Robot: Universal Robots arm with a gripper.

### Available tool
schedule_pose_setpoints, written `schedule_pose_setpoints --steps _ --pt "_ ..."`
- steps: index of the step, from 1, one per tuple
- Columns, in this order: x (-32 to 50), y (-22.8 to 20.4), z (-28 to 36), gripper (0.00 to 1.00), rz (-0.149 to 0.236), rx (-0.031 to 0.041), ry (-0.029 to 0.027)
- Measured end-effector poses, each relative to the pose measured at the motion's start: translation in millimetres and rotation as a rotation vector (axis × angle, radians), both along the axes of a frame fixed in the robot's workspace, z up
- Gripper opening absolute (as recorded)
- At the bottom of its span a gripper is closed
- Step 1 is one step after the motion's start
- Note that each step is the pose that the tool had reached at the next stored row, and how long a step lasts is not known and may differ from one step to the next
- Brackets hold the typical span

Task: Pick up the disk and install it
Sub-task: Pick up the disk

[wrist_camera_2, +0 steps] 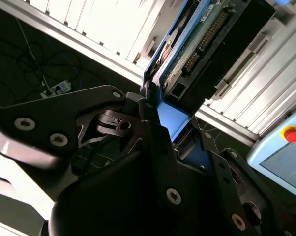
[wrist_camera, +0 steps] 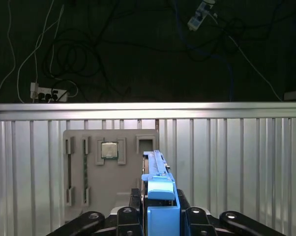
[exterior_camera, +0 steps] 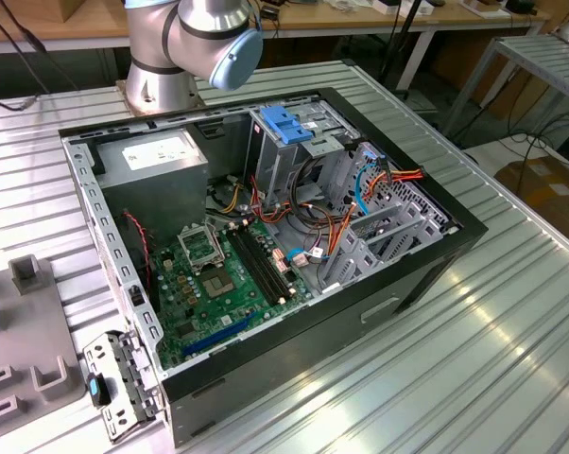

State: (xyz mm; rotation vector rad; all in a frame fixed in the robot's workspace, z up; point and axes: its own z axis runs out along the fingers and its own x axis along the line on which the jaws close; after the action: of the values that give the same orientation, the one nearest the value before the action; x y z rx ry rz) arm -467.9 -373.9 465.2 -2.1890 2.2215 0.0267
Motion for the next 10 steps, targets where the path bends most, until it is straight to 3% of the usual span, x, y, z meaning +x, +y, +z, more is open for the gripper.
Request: schedule_pose_setpoints --steps 10 --pt "0.1 0.0 20.8 0.37 0.000 -0.0001 0.0002"
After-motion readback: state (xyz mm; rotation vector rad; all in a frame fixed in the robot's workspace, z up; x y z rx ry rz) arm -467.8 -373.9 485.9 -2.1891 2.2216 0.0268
